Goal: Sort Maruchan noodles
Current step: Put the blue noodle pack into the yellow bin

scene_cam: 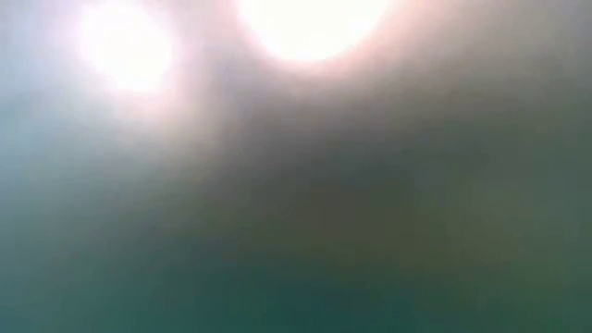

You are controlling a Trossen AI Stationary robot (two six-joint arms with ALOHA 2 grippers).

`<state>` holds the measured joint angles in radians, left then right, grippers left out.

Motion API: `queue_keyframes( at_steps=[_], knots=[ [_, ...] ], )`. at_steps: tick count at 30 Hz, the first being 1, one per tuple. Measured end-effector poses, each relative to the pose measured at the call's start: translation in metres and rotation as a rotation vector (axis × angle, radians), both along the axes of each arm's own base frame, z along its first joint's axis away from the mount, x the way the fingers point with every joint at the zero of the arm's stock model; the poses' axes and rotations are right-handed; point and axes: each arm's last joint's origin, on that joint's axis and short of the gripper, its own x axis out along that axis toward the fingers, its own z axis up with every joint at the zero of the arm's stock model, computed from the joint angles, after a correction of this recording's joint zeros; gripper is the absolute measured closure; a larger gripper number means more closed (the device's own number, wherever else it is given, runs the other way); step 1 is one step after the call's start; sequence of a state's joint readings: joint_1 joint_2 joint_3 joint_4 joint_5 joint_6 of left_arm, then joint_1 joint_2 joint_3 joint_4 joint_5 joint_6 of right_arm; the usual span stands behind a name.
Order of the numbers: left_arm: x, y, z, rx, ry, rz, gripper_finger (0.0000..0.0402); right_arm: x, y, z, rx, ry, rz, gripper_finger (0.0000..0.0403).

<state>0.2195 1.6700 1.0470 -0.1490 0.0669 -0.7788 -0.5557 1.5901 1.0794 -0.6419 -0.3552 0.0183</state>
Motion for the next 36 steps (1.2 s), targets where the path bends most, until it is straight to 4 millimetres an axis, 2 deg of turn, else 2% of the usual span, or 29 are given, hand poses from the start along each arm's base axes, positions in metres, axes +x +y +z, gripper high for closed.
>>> queue_keyframes(
  at_steps=[4,9,12,15,18,26,31,36],
  knots=[
    [0.000,0.000,0.000,-0.003,0.000,0.005,0.0239,0.006,0.007,-0.006,0.121,-0.010,-0.021,0.0195],
    [0.000,0.000,0.000,-0.004,0.000,0.007,0.0239,0.021,0.025,-0.020,0.331,-0.050,0.056,0.0195],
    [0.000,0.000,0.000,-0.007,-0.001,0.010,0.0239,0.034,0.035,-0.024,0.424,-0.132,0.128,0.0195],
    [0.000,0.000,0.000,-0.009,-0.001,0.013,0.0239,0.050,0.040,-0.023,0.445,-0.267,0.207,0.0195],
    [0.000,-0.001,0.000,-0.022,-0.002,0.020,0.0239,0.059,0.040,-0.017,0.401,-0.343,0.210,0.0195],
    [0.009,-0.015,-0.011,-0.074,0.003,0.020,0.0239,0.051,0.033,0.002,0.389,-0.358,0.146,0.0195],
    [0.020,-0.014,-0.021,-0.089,-0.048,0.030,0.0239,0.036,0.026,0.010,0.281,-0.271,0.058,0.0195],
    [0.033,-0.012,-0.032,-0.127,-0.135,0.033,0.0239,0.027,0.026,0.010,0.199,-0.164,-0.001,0.0195]
  ],
)
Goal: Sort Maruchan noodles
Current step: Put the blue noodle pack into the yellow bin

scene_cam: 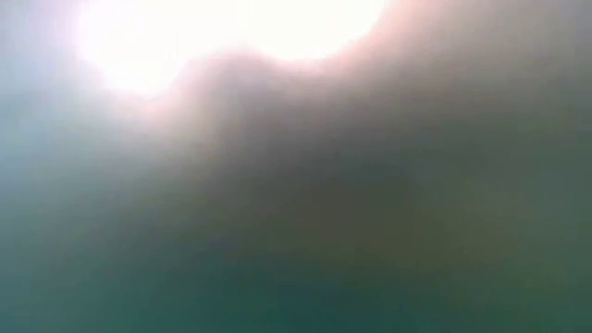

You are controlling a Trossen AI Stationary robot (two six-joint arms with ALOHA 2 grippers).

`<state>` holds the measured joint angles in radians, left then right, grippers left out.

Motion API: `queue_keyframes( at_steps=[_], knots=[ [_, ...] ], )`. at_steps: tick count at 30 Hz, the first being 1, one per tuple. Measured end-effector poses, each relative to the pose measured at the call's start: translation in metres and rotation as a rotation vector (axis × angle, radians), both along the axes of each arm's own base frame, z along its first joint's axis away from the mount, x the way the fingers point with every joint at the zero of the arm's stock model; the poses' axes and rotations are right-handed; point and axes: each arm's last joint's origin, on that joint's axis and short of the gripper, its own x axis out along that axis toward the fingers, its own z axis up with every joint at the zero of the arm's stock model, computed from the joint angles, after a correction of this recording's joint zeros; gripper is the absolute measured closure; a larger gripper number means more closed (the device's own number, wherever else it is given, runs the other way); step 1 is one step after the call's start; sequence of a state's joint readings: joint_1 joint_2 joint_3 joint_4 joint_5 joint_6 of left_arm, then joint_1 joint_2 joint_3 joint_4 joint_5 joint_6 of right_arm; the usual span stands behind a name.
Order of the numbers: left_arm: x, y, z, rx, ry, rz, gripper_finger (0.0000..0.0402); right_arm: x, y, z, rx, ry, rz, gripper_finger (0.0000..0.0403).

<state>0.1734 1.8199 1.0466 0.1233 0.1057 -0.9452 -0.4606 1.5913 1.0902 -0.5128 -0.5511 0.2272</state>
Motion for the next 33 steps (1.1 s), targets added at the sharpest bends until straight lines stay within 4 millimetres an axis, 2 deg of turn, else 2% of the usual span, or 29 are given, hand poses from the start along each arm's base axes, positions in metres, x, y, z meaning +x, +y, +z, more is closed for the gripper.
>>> queue_keyframes(
  at_steps=[11,17,25,33],
  knots=[
    [0.008,0.000,-0.041,-0.099,0.075,-0.006,0.0239,-0.008,0.004,-0.004,0.041,0.096,-0.001,0.0195],
    [0.005,-0.001,-0.042,-0.095,0.111,-0.048,0.0239,-0.010,0.005,-0.006,0.046,0.115,0.010,0.0195],
    [-0.006,-0.005,-0.049,-0.089,0.258,-0.091,0.0239,-0.010,0.003,-0.007,-0.015,0.130,-0.010,0.0195],
    [-0.008,-0.004,-0.050,-0.059,0.273,-0.079,0.0239,0.003,-0.005,-0.003,-0.057,0.019,-0.106,0.0195]
  ],
)
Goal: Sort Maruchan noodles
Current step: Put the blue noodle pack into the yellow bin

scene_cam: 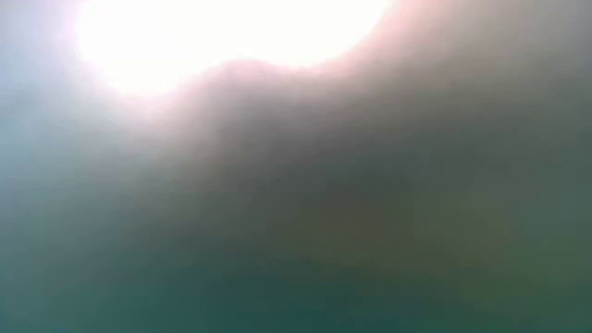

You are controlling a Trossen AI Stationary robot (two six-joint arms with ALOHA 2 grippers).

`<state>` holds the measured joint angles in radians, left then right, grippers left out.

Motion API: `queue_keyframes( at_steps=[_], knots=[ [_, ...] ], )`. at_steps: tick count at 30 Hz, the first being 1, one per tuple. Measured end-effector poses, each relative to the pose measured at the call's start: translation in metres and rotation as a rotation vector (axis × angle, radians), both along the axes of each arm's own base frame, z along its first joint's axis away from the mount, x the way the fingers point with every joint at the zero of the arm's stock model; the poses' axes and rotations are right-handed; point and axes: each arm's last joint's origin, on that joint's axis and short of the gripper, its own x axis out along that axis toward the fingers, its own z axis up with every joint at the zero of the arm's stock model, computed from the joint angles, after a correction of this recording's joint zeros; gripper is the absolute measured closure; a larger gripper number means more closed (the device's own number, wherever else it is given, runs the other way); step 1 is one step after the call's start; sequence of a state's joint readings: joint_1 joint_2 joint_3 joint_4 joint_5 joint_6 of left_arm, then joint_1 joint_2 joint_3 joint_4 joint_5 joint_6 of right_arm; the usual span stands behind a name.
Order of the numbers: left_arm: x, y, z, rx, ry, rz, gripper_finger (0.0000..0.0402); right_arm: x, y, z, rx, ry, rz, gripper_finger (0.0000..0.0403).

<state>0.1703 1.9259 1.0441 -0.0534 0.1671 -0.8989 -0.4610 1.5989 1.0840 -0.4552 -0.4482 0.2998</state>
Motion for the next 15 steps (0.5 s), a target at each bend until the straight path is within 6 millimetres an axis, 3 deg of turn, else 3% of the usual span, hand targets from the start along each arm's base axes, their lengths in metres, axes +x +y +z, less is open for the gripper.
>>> queue_keyframes(
  at_steps=[10,15],
  knots=[
    [-0.002,0.001,-0.002,0.015,0.014,0.005,0.0239,0.011,-0.002,-0.024,0.123,0.009,0.003,0.0195],
    [-0.003,0.001,-0.003,0.016,0.021,0.007,0.0239,0.014,-0.003,-0.026,0.155,-0.023,0.009,0.0195]
  ],
)
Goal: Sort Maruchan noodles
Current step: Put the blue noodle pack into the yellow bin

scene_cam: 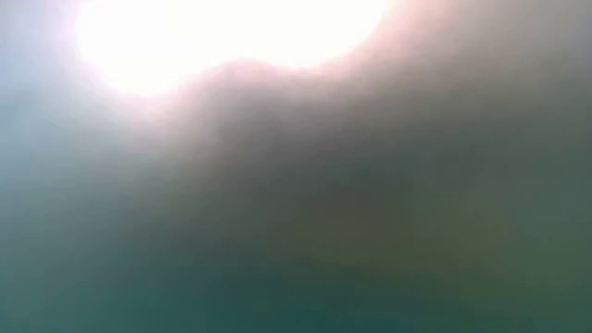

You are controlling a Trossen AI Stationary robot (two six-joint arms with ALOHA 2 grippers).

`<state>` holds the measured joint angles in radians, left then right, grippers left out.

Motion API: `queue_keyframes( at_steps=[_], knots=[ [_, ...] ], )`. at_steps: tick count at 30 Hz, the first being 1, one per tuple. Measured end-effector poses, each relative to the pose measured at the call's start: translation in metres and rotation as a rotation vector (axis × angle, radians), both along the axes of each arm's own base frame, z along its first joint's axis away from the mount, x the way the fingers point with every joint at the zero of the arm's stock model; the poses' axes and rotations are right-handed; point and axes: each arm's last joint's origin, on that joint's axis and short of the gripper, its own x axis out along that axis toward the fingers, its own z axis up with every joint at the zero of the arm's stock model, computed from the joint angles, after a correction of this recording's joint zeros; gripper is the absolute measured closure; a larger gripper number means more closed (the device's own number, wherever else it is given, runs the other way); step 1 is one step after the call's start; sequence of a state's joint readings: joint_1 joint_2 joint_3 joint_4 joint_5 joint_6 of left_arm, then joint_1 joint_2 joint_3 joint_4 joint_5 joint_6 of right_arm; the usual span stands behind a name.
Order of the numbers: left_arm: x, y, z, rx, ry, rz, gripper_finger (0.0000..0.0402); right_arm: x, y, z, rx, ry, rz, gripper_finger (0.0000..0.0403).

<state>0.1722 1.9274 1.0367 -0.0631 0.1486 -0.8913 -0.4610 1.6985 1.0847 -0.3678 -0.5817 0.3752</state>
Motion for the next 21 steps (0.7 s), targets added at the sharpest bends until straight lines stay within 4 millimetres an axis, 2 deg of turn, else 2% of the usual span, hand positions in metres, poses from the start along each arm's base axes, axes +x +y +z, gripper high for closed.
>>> queue_keyframes(
  at_steps=[6,9,13,21],
  knots=[
    [-0.0014,-0.0002,-0.0016,-0.001,0.004,0.000,0.0239,0.0009,-0.0011,0.0042,-0.067,-0.037,0.029,0.0195],
    [-0.0018,-0.0003,-0.0021,-0.004,0.005,0.003,0.0239,0.0004,-0.0027,0.0032,-0.103,0.004,-0.030,0.0195],
    [-0.0019,-0.0002,-0.0022,-0.007,0.006,0.007,0.0239,-0.0005,-0.0025,0.0029,-0.074,0.030,-0.071,0.0195],
    [-0.0019,-0.0002,-0.0022,-0.011,0.006,0.013,0.0239,-0.0027,-0.0015,0.0043,0.045,-0.009,-0.010,0.0195]
  ],
)
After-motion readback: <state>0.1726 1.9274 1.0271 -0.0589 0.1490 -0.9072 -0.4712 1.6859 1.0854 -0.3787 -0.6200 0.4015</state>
